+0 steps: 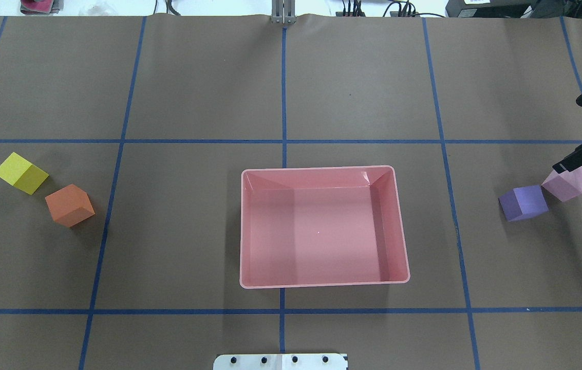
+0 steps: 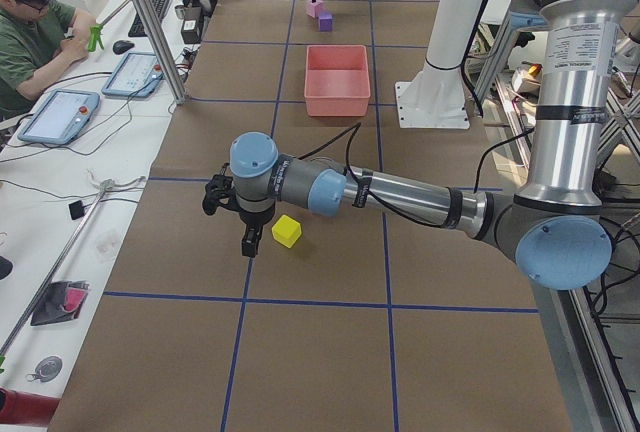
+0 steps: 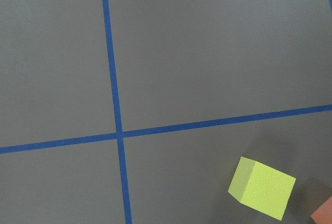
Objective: Place blocks into pink bin with both arms
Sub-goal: 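Lower the right gripper onto the light pink cube and close it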
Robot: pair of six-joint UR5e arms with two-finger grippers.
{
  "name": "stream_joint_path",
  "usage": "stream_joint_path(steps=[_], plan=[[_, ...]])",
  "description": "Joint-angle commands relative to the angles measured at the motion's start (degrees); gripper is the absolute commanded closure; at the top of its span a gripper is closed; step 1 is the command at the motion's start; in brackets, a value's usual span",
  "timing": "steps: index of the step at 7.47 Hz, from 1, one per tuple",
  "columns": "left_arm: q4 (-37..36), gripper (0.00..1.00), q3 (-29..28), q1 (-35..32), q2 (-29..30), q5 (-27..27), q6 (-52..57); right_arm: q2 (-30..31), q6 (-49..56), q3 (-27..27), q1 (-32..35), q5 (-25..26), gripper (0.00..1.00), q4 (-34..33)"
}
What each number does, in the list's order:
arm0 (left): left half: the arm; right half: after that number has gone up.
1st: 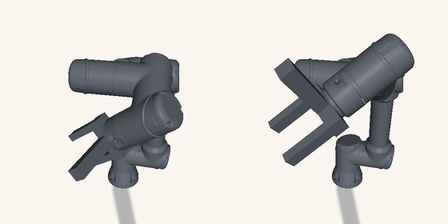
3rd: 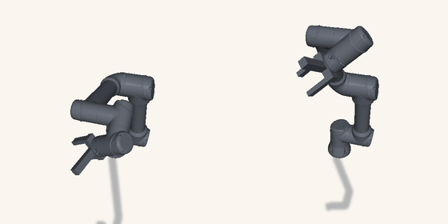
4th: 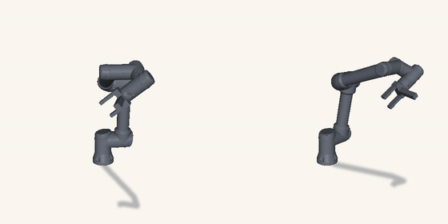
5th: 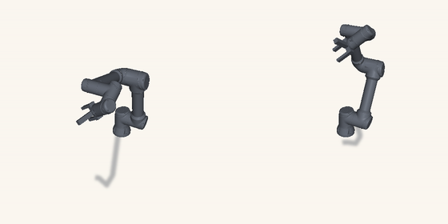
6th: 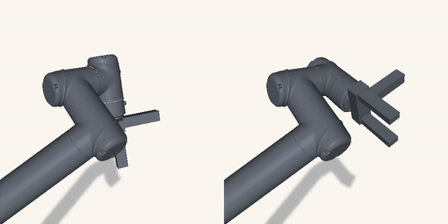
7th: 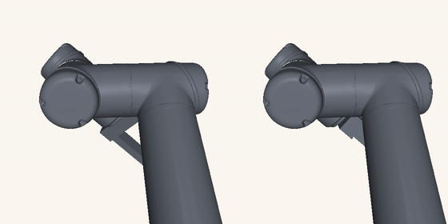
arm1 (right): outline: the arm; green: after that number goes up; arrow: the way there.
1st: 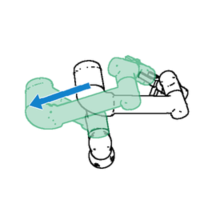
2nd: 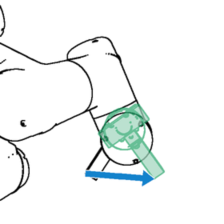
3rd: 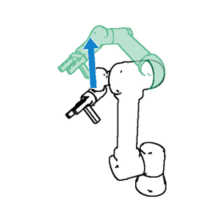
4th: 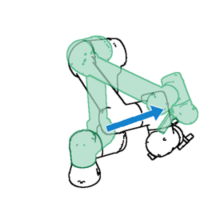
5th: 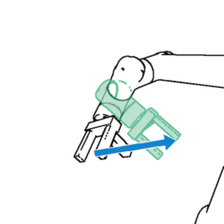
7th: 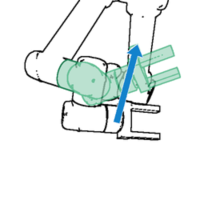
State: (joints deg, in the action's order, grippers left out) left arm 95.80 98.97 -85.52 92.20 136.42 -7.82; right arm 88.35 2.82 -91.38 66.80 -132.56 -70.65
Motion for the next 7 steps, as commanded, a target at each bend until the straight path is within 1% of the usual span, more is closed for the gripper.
stream_joint_path(steps=[1,2,5,7], plan=[[0.0,0.0,0.0,0.0,0.0,0.08,0.0,0.33,5.5,0.93,-0.53,0.98,0.01,-0.36],[0.0,0.0,0.09,0.0,0.0,0.08,0.0,0.24,8.48,2.41,-0.53,1.07,0.01,-0.36],[0.0,0.0,0.09,0.0,0.0,0.08,0.0,0.42,8.69,3.31,-0.44,0.98,0.01,-0.45],[0.0,0.0,0.09,0.0,0.0,0.08,0.0,-0.11,8.6,4.88,-0.53,0.98,0.01,-0.45]])
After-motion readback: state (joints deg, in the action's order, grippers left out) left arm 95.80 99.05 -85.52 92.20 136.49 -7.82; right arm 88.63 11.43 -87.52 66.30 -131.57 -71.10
